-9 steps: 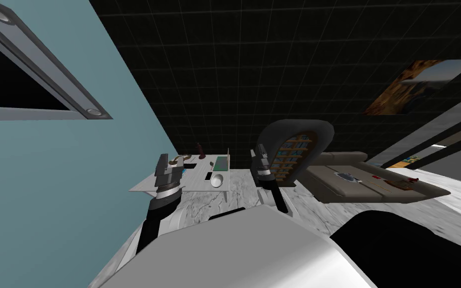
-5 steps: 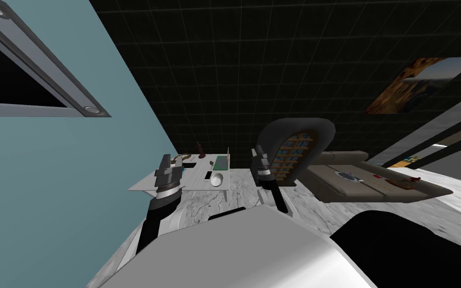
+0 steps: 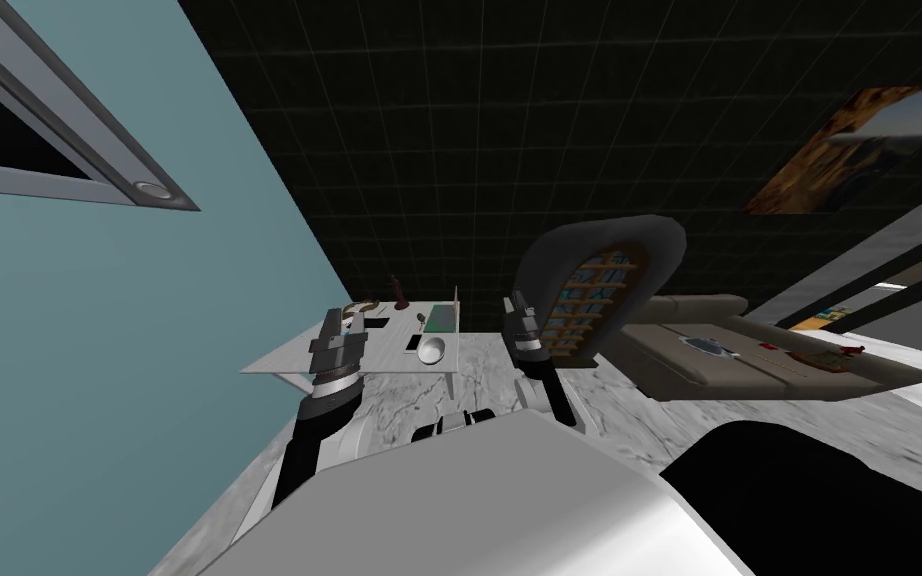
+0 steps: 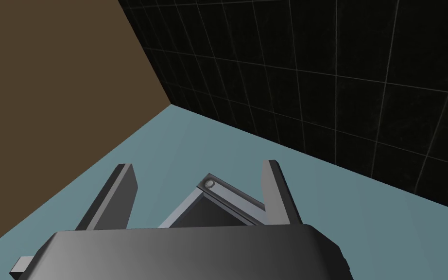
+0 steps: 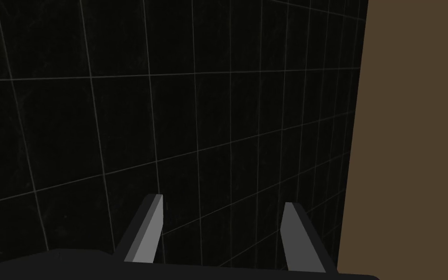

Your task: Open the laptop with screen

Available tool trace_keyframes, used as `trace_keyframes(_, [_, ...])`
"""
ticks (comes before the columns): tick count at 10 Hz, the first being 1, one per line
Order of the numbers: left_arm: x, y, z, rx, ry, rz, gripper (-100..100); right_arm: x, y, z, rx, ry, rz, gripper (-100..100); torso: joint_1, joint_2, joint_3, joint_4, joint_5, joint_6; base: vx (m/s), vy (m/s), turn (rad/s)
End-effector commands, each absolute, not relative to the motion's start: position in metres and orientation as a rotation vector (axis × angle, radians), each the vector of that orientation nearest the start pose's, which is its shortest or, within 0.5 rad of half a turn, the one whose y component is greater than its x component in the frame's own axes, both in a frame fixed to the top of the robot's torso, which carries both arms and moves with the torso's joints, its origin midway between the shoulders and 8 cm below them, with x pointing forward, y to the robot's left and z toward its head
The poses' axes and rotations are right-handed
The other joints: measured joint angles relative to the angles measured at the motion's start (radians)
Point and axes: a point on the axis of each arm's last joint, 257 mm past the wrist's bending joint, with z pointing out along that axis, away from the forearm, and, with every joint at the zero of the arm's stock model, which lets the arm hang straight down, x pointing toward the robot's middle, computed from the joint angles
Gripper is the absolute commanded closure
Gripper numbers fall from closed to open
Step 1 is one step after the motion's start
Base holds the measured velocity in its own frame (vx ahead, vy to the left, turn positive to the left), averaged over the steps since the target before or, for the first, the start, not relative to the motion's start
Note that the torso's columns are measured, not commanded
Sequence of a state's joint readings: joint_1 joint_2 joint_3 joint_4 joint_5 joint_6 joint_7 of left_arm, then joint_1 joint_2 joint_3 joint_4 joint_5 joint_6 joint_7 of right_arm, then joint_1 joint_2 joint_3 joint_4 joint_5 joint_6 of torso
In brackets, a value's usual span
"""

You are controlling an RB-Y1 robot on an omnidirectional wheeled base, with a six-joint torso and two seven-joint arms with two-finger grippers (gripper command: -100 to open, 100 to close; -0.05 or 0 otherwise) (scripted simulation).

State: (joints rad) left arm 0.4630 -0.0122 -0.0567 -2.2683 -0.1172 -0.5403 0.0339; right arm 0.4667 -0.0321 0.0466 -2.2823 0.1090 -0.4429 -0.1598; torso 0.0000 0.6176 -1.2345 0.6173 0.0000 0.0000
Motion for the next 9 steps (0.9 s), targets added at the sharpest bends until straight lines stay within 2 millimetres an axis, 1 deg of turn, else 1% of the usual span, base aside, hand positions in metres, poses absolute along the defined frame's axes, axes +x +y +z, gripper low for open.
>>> trace_keyframes(1, [0.346,0.242,0.038,-0.56,0.623,-1.346,0,0.366,-0.241,0.013,0.638,0.748,1.394,-100,0.0,0.074,-0.148,0.074,0.0,0.0,0.006,0.013,0.06])
trace_keyframes(2, [0.346,0.242,0.038,-0.561,0.623,-1.345,0,0.371,-0.24,0.007,0.629,0.783,1.37,-100,0.001,0.107,-0.217,0.107,0.0,0.0,0.006,0.022,0.073])
trace_keyframes(3, [0.346,0.242,0.038,-0.561,0.623,-1.345,0,0.376,-0.238,-0.001,0.62,0.821,1.34,-100,0.001,0.117,-0.236,0.117,0.0,0.0,0.003,0.031,0.065])
trace_keyframes(6, [0.346,0.242,0.037,-0.561,0.623,-1.345,0,0.396,-0.235,-0.03,0.59,0.949,1.219,-100,0.0,0.12,-0.242,0.12,0.0,0.0,0.008,0.033,0.089])
trace_keyframes(9, [0.346,0.242,0.038,-0.561,0.623,-1.345,0,0.417,-0.238,-0.066,0.557,1.083,1.063,-100,0.001,0.12,-0.242,0.121,0.0,0.0,0.011,0.049,0.11])
